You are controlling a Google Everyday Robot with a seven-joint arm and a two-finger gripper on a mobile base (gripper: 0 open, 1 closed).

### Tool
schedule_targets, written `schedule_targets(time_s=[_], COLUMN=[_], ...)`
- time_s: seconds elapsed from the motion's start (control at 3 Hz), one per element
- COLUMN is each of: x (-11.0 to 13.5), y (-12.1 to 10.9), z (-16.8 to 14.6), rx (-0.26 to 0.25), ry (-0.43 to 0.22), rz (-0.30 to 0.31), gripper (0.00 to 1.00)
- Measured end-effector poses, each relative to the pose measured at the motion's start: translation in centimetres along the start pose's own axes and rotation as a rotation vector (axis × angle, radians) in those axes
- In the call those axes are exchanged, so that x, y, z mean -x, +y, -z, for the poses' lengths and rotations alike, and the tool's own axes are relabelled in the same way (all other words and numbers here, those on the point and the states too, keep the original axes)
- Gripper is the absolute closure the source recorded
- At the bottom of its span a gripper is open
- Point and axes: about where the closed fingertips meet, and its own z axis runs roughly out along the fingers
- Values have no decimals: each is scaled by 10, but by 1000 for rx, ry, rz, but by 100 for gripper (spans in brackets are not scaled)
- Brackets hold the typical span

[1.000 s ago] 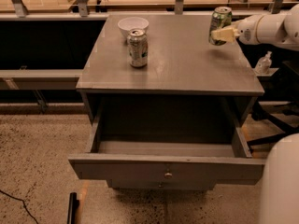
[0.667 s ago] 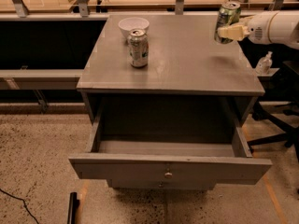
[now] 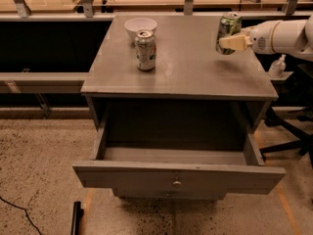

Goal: Place green can into top drawer

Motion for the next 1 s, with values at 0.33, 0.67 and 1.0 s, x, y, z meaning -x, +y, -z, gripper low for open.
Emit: schedule_targets(time_s=[0.33, 0.67, 1.0], x=[2, 28, 36], y=[28, 60, 108], z=[7, 46, 80], rx=[47, 25, 8], ry=[0, -48, -58], rz=[-2, -27, -75], gripper=[100, 100, 100])
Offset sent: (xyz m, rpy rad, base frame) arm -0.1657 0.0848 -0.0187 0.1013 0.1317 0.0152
